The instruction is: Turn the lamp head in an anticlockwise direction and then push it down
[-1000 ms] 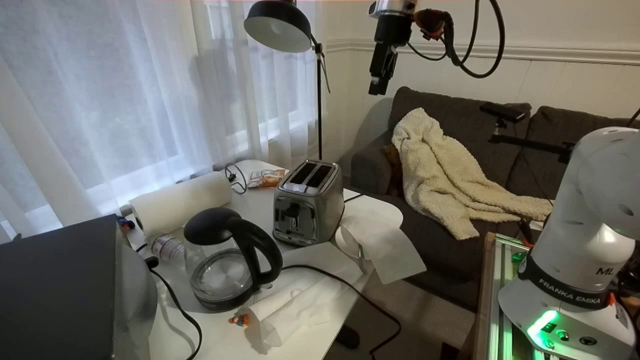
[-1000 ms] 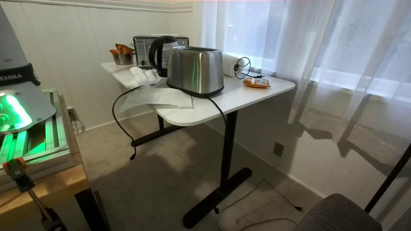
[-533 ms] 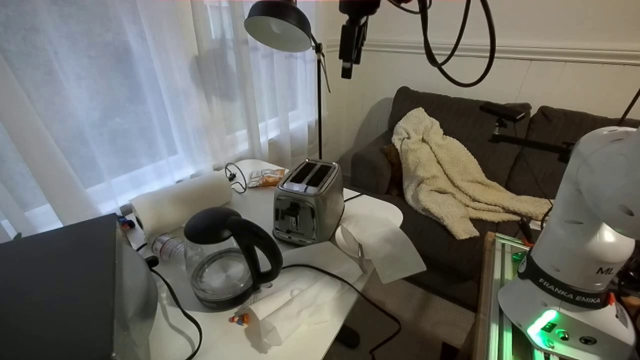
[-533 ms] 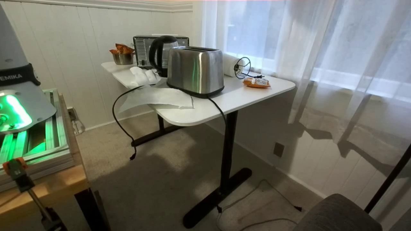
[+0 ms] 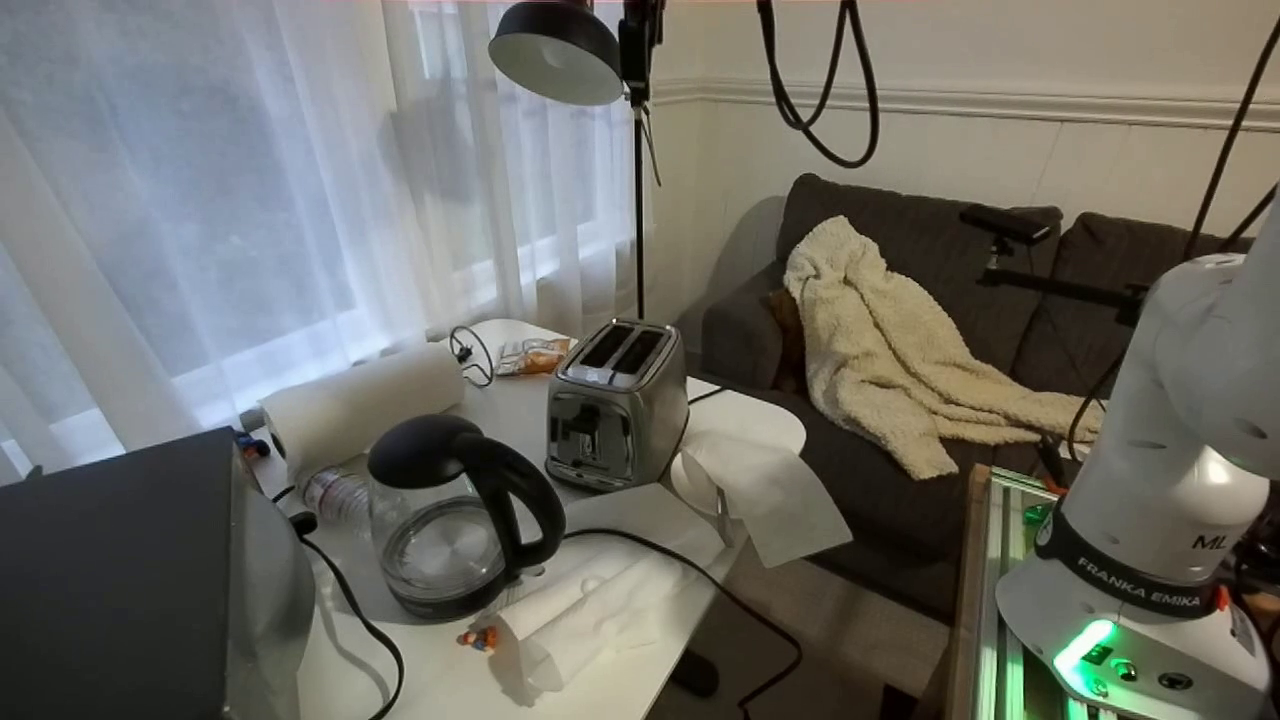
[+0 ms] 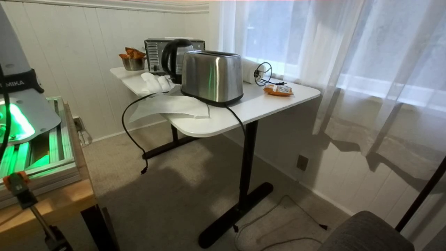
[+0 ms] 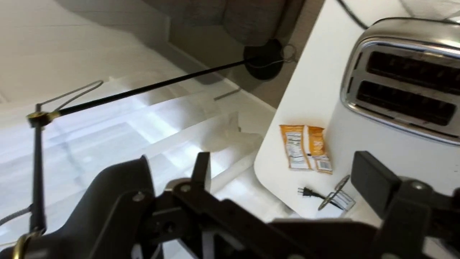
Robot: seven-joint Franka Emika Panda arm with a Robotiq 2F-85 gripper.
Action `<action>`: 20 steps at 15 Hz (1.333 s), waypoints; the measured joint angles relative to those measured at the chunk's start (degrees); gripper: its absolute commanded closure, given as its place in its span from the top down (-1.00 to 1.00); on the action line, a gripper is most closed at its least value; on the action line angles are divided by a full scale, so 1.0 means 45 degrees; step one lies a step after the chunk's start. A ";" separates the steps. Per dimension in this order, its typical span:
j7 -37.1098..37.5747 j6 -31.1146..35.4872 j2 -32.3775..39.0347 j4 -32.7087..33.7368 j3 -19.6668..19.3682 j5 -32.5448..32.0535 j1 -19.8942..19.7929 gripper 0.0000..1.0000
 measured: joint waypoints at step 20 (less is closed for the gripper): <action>0.3214 0.0181 0.3473 0.4207 0.0020 -0.5065 0.0858 1.00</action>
